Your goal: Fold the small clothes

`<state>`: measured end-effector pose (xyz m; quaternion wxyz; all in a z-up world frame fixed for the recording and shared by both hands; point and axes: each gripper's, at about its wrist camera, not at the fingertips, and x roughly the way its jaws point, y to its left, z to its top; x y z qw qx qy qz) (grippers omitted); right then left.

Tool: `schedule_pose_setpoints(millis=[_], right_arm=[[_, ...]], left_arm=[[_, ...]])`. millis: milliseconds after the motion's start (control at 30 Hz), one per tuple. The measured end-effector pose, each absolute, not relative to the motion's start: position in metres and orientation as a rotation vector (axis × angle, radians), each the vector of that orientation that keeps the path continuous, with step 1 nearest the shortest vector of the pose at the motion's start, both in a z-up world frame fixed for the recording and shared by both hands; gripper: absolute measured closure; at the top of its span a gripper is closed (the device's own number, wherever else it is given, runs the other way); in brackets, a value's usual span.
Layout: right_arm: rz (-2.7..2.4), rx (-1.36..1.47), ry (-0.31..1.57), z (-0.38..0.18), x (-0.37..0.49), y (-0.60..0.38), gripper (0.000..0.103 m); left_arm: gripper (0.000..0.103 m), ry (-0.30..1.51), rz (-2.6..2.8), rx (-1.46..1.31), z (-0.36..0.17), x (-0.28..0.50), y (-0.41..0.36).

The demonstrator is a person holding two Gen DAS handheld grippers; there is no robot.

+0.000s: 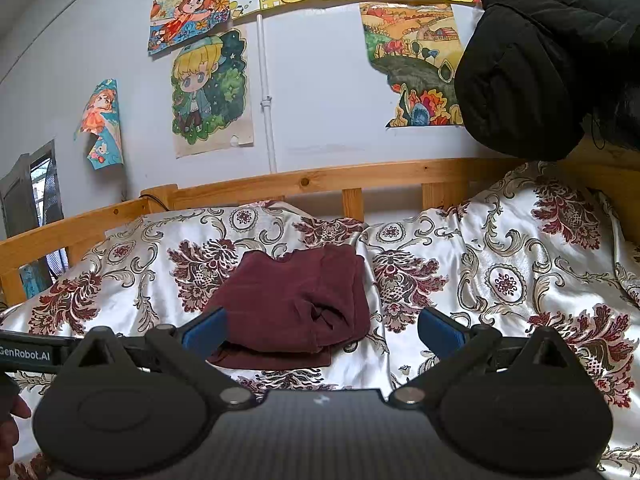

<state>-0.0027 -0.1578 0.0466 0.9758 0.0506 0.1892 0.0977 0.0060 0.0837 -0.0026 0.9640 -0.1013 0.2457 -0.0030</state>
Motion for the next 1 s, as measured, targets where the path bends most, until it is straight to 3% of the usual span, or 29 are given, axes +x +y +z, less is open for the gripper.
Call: schedule_pose_setpoints(millis=[1000], right_arm=[[0.192, 0.111, 0.396, 0.0416, -0.0011, -0.1599, 0.0]], left_arm=[[0.001, 0.501, -0.007, -0.208, -0.005, 0.0054, 0.0836]])
